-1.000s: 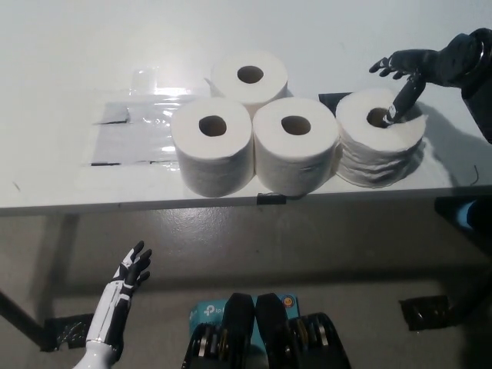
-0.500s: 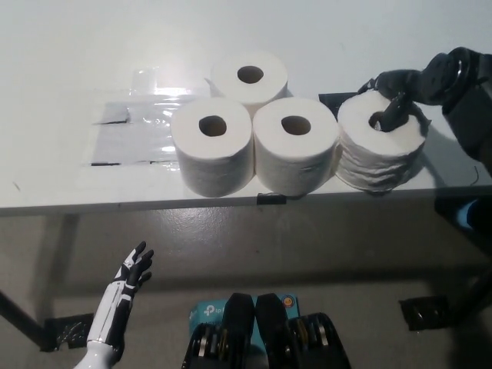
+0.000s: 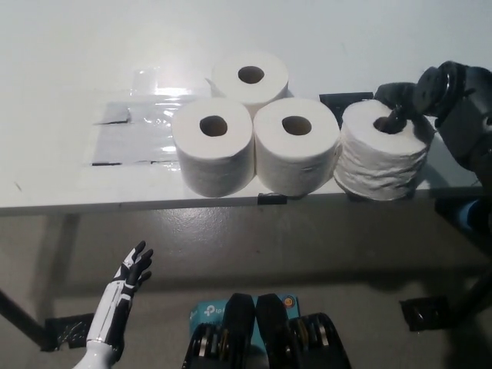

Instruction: A few rolls of toilet paper are kept infront of the robot and the robot uses its right hand to lift one of the rolls and and places it on top of the other rolls to stack it.

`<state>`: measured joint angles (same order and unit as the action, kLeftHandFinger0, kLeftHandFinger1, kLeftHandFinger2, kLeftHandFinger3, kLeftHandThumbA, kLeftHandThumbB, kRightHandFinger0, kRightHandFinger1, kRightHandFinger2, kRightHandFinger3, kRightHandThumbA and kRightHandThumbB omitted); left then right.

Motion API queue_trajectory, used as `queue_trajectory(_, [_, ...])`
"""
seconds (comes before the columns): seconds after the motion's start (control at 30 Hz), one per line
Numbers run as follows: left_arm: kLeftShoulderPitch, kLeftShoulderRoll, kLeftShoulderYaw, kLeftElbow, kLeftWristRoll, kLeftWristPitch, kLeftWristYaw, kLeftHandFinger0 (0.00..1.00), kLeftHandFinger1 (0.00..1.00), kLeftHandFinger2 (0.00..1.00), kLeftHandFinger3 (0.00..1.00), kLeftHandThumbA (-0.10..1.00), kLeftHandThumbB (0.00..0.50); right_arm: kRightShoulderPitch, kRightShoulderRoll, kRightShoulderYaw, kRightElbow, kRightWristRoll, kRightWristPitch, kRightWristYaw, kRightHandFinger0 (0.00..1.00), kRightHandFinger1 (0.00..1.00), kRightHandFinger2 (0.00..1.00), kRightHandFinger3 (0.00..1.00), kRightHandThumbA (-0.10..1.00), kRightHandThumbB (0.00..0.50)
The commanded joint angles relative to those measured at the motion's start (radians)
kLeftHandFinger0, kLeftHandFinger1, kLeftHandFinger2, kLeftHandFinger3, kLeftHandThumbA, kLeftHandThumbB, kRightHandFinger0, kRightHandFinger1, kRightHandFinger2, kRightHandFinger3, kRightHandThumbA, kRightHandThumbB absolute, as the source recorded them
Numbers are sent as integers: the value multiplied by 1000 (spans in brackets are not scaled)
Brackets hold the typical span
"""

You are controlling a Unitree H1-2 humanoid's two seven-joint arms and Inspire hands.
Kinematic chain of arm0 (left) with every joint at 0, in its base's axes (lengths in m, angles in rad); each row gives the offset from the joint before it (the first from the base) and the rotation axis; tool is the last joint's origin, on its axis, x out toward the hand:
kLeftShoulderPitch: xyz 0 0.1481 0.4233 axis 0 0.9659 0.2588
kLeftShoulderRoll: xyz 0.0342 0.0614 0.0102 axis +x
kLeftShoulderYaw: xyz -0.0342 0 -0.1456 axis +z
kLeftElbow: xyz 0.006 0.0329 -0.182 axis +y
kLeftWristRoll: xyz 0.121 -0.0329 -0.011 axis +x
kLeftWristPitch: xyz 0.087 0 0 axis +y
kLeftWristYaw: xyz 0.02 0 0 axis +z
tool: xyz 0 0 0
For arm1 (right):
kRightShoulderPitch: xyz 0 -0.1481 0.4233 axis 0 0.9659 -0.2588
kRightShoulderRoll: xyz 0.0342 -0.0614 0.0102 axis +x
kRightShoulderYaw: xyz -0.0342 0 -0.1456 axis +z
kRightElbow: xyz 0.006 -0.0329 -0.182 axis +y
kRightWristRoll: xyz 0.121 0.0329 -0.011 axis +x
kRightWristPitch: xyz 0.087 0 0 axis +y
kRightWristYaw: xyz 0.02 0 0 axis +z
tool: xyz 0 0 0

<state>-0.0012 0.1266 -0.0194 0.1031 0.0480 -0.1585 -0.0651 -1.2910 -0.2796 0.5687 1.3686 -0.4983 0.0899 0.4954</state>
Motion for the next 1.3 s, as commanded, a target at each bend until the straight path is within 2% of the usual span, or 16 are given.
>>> queue_trajectory(0.0, [-1,7,4,-33,-9,-24,-6,1000,1000,1000,1000,1000,130,12,-42,-33,-11,12,-28,-77,83,153,147,350,945,12])
queue_trajectory(0.03, [0,9,6,-33,-9,-27,-6,1000,1000,1000,1000,1000,131,19,-45,-54,-9,30,-21,-80,3,151,199,343,950,10])
queue_trajectory(0.1, [1,8,9,-31,-10,-29,-4,1000,1000,1000,1000,1000,133,44,-68,-116,-20,73,-26,-87,78,442,582,314,921,8])
queue_trajectory(0.2, [4,8,13,-33,-12,-30,-3,1000,1000,1000,1000,1000,138,56,-75,-176,-13,101,-16,-84,69,461,747,337,905,27])
queue_trajectory(0.23, [6,7,17,-35,-12,-31,0,1000,1000,1000,1000,1000,138,66,-84,-238,-4,154,13,-73,3,216,555,168,913,32])
queue_trajectory(0.27, [5,5,21,-33,-17,-34,1,1000,1000,1000,1000,1000,130,74,-92,-294,-2,198,24,-59,0,25,415,148,885,17])
queue_trajectory(0.3, [4,5,23,-32,-18,-36,1,1000,1000,1000,1000,1000,128,76,-92,-315,-1,202,23,-61,0,1,366,112,903,25])
queue_trajectory(0.37, [5,4,28,-35,-23,-38,-1,1000,1000,1000,1000,995,120,91,-102,-411,3,275,32,-33,0,0,222,20,869,1])
queue_trajectory(0.4, [6,3,30,-34,-20,-40,2,1000,1000,1000,1000,995,119,105,-112,-476,5,321,42,-14,0,0,269,107,893,0])
queue_trajectory(0.47, [6,3,31,-31,-18,-43,3,1000,1000,1000,1000,1000,132,136,-126,-601,11,417,74,26,0,0,365,475,811,15])
queue_trajectory(0.53, [8,4,34,-27,-23,-51,1,1000,1000,1000,1000,1000,120,152,-130,-665,16,450,98,43,0,0,360,522,823,47])
queue_trajectory(0.67, [11,3,37,-31,-15,-47,8,1000,1000,1000,1000,1000,126,195,-128,-807,27,538,117,60,0,0,41,263,866,64])
queue_trajectory(0.77, [14,4,42,-28,-12,-49,13,1000,1000,1000,1000,1000,135,215,-119,-899,37,596,145,96,0,0,0,12,883,74])
queue_trajectory(0.83, [14,2,46,-23,-18,-60,14,1000,1000,1000,1000,1000,128,221,-109,-966,45,640,188,113,0,0,0,0,860,86])
queue_trajectory(0.93, [15,1,49,-24,-23,-57,13,1000,1000,1000,1000,1000,132,226,-97,-1002,40,655,170,160,0,0,0,0,997,69])
queue_trajectory(1.27, [15,-5,59,-29,-28,-45,7,1000,1000,1000,1000,1000,140,182,-79,-1102,34,763,207,257,0,0,0,0,1000,80])
